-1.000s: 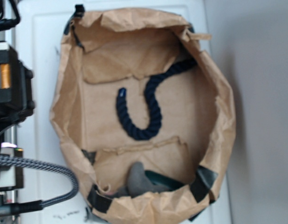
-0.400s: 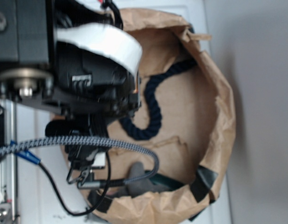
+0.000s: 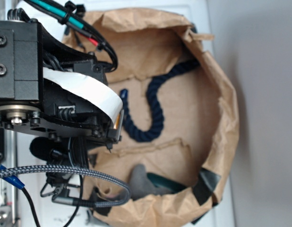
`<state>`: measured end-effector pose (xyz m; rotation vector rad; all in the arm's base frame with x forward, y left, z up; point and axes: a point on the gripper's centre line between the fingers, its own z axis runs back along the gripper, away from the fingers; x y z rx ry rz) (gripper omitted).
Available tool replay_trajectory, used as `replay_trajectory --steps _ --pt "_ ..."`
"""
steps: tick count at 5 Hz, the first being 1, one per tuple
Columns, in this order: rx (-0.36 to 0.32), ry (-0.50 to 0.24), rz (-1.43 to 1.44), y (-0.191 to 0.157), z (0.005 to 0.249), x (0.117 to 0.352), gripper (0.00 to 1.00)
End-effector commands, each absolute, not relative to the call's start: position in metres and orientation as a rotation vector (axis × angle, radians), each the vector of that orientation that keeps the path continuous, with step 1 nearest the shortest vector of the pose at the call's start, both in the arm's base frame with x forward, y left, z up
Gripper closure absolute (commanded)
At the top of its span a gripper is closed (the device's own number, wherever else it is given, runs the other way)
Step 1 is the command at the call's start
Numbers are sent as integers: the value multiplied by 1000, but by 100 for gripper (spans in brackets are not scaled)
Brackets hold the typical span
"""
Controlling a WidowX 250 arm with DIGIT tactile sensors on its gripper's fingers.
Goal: Grab the blue rope.
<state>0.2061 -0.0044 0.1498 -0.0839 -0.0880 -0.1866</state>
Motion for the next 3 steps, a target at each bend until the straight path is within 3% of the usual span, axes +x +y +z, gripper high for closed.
replay_trajectory --steps 1,3 --pt "-80 -128 -172 -2 158 208 0" --pt "-67 -120 -127 2 145 213 0"
